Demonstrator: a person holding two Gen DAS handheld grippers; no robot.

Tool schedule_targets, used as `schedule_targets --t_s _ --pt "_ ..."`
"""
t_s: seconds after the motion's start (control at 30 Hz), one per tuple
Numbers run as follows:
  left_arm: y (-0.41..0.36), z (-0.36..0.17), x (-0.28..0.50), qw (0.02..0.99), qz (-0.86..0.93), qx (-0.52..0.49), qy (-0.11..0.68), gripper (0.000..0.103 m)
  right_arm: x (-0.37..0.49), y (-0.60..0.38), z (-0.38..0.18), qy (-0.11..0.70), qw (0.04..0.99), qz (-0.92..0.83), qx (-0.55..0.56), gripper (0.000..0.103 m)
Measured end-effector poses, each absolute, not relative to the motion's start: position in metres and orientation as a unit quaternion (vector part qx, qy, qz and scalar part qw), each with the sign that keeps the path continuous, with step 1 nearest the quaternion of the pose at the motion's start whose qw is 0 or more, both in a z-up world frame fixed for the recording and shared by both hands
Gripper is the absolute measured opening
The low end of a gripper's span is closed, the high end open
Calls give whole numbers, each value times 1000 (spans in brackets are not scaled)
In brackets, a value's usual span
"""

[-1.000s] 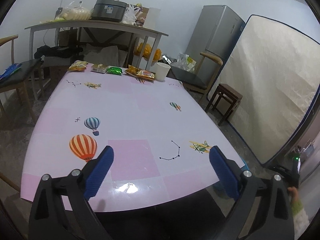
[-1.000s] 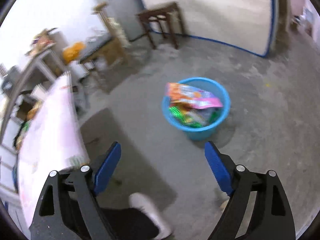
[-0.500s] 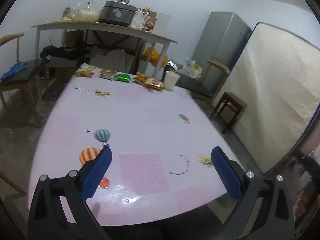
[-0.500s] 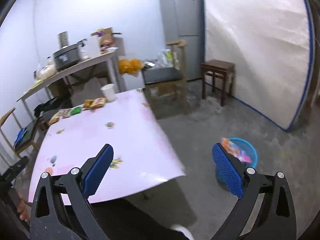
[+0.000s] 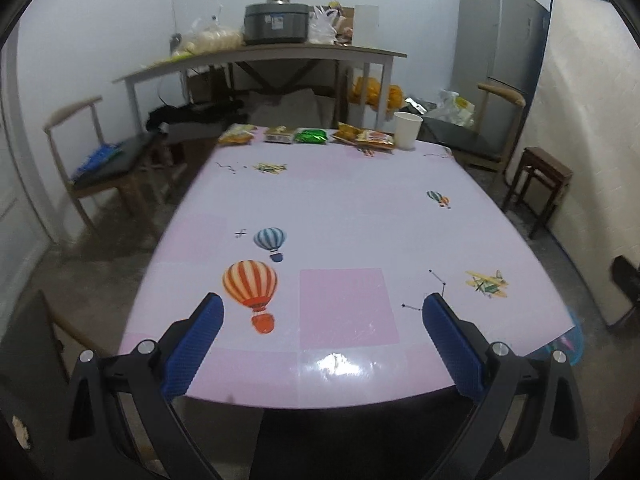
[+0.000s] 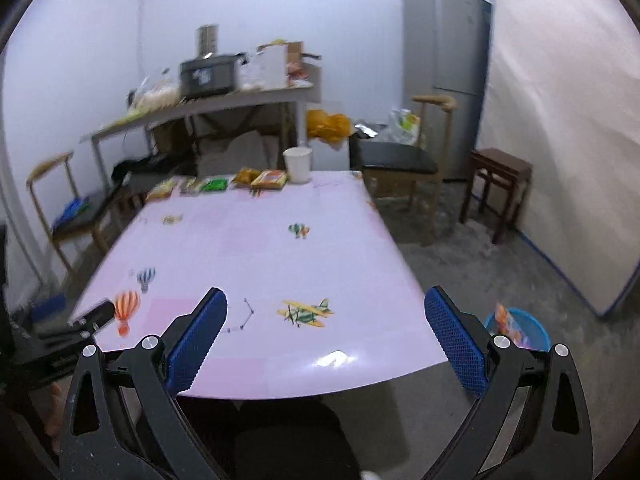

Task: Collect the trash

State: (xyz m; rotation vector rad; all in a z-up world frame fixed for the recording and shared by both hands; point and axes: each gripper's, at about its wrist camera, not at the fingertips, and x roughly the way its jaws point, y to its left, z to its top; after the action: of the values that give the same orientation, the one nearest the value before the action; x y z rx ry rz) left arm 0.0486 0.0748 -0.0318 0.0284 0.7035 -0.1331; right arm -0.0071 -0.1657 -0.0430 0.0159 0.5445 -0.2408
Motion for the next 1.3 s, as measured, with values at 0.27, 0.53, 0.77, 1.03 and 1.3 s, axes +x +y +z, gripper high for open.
schedule_targets --t_s 0.27,0.53,0.77,1.03,1.3 --pt "51 -34 23 937 -38 26 347 98 -23 -158 -59 294 947 -119 -44 95" --pt "30 -31 26 923 -32 12 383 98 -40 -188 -65 326 937 -127 -2 95" --pt "18 -46 21 903 -39 -8 428 98 -50 -196 -70 354 922 -160 -2 95" --pt "11 -46 9 898 -50 28 435 97 -49 -190 -79 368 916 -162 5 95" --pt "15 -47 3 898 -38 30 437 98 -47 -196 -79 376 912 -165 17 95"
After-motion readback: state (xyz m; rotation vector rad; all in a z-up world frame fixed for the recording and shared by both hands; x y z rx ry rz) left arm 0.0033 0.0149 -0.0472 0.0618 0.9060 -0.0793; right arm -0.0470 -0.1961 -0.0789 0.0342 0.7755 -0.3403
